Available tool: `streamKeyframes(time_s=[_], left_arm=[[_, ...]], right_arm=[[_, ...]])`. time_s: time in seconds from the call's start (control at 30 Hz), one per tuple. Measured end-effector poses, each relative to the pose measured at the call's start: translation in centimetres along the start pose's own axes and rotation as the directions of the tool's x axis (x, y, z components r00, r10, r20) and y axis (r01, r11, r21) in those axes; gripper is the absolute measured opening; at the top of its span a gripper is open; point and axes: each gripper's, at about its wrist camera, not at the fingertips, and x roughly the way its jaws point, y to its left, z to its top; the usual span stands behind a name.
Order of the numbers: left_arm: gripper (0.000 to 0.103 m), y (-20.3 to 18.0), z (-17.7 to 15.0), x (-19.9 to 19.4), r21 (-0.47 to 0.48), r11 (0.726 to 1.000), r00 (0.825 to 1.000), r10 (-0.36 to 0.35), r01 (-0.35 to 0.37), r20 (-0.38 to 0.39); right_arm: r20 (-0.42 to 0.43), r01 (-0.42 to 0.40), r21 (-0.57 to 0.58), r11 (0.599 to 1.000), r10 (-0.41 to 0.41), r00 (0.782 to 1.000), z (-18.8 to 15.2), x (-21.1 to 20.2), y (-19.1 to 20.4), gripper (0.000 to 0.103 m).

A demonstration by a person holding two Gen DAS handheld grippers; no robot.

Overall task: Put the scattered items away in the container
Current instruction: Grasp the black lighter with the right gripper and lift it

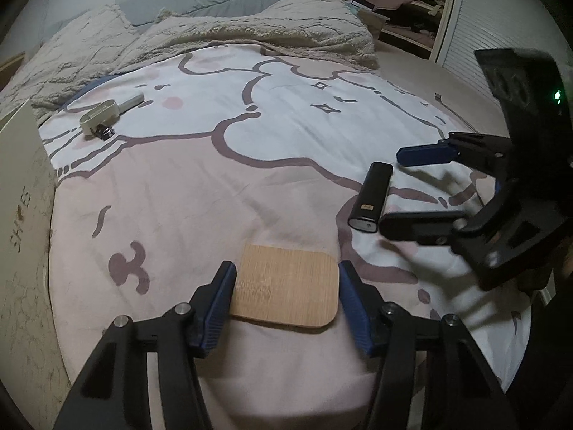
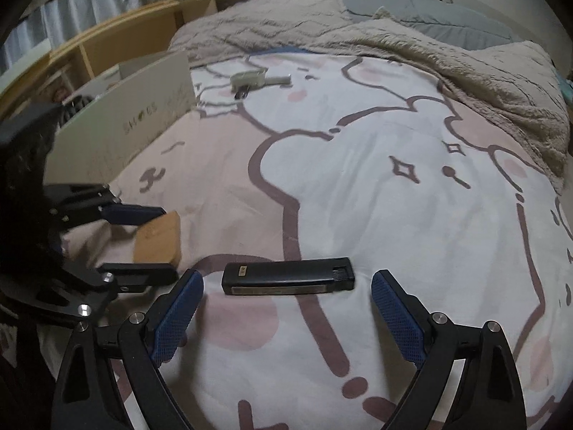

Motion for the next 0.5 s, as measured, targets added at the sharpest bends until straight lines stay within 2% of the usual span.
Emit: streamKeyframes(time_s=[0.13, 0.2, 0.5], left_arm=[[0.058, 0.13, -0.32, -0.27, -0.013, 1.0, 1.0, 0.008, -0.008, -0.005], [0.058, 0.2, -0.34, -0.34, -0.023, 1.0, 1.0, 0.01, -0.01, -0.009], [0.058, 0.61, 0.29, -0.32, -0.087, 0.996, 0.999, 0.022, -0.025, -0.037]], right_arm=[[-0.025, 0.048, -0.052, 0.997, -0.049, 0.998, -0.17, 0.92, 0.88, 0.093], [-0.022, 0.053, -0.066, 0.996, -0.055, 0.998, -0.27, 0.94, 1.13, 0.08], [-0.009, 0.04, -0.038, 0.998, -0.041, 0.999, -0.33, 0.75, 0.55, 0.079]])
